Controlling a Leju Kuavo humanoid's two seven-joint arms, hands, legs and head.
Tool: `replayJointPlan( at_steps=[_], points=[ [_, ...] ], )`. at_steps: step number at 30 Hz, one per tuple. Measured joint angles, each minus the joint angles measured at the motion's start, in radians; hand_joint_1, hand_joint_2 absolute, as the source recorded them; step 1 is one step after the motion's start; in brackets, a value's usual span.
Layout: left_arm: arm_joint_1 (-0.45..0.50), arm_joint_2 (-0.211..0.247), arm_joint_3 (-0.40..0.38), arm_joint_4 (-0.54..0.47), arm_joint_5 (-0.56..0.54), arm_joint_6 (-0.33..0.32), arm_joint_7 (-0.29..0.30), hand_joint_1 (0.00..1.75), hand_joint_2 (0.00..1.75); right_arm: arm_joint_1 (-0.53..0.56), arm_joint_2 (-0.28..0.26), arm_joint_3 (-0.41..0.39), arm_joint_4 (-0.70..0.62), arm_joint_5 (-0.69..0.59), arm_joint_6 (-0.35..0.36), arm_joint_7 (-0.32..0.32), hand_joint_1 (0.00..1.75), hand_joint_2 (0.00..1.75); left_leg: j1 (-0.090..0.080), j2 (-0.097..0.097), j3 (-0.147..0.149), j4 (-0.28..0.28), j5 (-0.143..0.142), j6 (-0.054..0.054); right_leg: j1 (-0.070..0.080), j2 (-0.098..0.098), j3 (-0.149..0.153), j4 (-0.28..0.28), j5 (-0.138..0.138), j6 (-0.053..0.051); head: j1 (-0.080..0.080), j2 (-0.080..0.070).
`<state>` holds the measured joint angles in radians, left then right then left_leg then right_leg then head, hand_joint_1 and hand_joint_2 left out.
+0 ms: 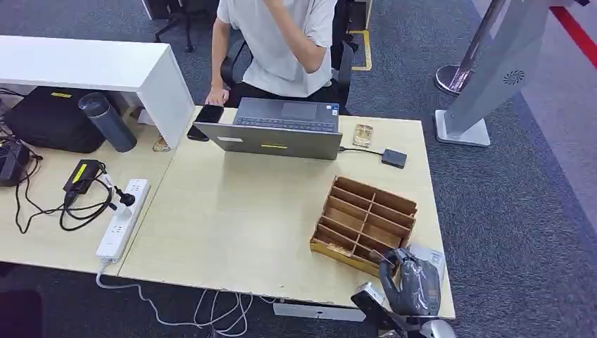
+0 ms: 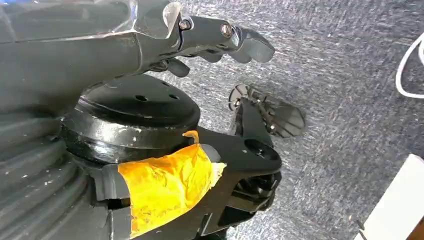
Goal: Pass the card to the sensor for recognition and then transmit it.
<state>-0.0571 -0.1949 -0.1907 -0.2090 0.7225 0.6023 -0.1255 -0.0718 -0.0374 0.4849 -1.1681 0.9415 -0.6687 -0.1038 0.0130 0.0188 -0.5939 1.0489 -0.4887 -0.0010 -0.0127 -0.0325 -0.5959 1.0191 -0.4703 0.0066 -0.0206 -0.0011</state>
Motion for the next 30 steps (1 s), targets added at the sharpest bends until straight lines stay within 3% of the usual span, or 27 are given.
replayJointPlan(
  at_steps=[6, 14, 19, 23, 26, 30],
  points=[
    [0.000, 0.000, 0.000, 0.000, -0.002, 0.000, 0.009, 0.00, 1.75, -0.046, -0.024, -0.002, -0.033, -0.006, 0.037, 0.022, 1.75, 1.75, 0.000, 0.000, 0.000, 0.000, 0.000, 0.000, 0.000, 0.000, 0.000, 0.000, 0.000, 0.000, 0.000, 0.000],
    [0.000, 0.001, 0.000, 0.000, -0.003, 0.000, 0.008, 0.00, 1.75, -0.183, -0.103, -0.024, -0.102, -0.149, 0.206, 0.024, 1.75, 1.75, -0.001, 0.001, 0.001, 0.000, 0.001, 0.000, 0.000, 0.001, 0.000, 0.000, 0.001, 0.000, 0.000, 0.000],
    [0.000, 0.001, 0.000, 0.000, 0.000, 0.000, 0.006, 0.00, 1.75, -0.330, -0.187, -0.018, -0.117, -0.330, 0.449, 0.041, 1.75, 1.75, -0.001, 0.003, 0.000, 0.000, 0.001, 0.001, -0.001, 0.003, -0.001, 0.000, 0.003, 0.000, 0.000, 0.000],
    [0.000, 0.001, 0.000, 0.000, 0.002, 0.000, 0.005, 0.00, 1.75, -0.450, -0.229, 0.005, -0.109, -0.463, 0.575, 0.055, 1.75, 1.75, -0.001, 0.003, 0.000, 0.000, 0.002, 0.001, -0.001, 0.003, -0.001, 0.001, 0.003, 0.000, -0.001, 0.000],
    [0.000, 0.001, -0.002, 0.000, 0.001, 0.000, 0.005, 0.00, 1.75, -0.544, -0.236, 0.032, -0.084, -0.479, 0.559, 0.066, 1.75, 1.75, -0.001, 0.003, 0.000, 0.000, 0.002, 0.001, -0.001, 0.003, -0.001, 0.001, 0.004, 0.000, 0.000, 0.000],
    [-0.002, 0.002, -0.019, 0.000, -0.016, 0.000, 0.009, 0.00, 1.75, -0.651, -0.201, 0.082, -0.013, -0.371, 0.419, 0.107, 1.75, 1.75, 0.000, 0.003, -0.001, 0.000, 0.003, 0.000, 0.000, 0.003, -0.002, 0.002, 0.004, 0.000, 0.000, 0.000]
  ],
)
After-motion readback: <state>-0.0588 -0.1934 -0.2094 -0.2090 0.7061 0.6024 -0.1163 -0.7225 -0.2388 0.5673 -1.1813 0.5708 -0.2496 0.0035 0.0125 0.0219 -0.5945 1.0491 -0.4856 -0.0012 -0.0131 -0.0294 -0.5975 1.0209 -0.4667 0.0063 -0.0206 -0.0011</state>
